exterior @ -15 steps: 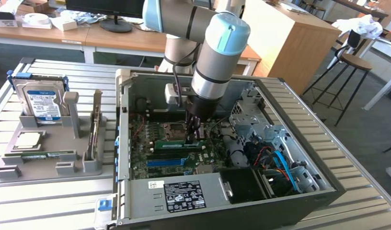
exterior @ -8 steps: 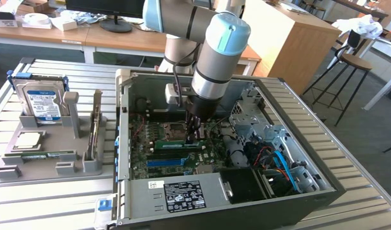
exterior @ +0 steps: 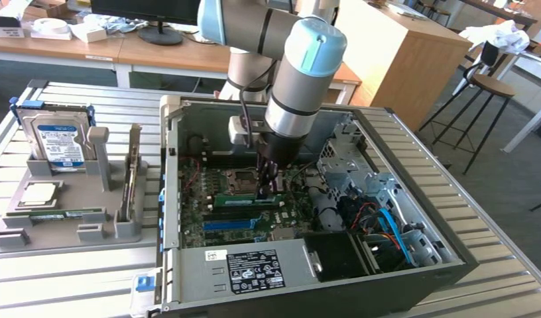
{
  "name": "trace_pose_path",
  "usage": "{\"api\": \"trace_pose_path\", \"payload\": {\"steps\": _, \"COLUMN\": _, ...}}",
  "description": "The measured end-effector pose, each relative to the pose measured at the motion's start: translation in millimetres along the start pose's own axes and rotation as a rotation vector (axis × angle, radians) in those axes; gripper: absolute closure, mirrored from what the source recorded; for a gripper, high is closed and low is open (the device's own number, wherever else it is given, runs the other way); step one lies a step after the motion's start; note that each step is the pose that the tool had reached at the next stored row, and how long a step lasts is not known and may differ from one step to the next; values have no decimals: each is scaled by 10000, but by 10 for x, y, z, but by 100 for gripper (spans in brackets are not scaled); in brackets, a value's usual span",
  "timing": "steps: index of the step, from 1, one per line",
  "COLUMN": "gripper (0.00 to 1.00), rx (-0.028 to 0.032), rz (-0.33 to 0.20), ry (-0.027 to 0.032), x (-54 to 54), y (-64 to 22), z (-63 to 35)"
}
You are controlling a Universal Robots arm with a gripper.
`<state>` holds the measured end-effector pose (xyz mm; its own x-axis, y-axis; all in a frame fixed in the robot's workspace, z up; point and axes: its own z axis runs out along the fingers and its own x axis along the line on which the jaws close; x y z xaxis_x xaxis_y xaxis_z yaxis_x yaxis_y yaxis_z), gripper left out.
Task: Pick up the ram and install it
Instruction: 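Insert the ram into the slot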
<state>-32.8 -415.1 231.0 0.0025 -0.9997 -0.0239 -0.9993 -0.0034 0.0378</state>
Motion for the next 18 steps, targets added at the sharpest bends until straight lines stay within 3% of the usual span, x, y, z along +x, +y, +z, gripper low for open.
{"api": "trace_pose_path", "payload": {"steps": 18, "gripper": 89, "rx": -1, "rz": -47, "ry": 2, "x": 0, "y": 0, "z": 2}}
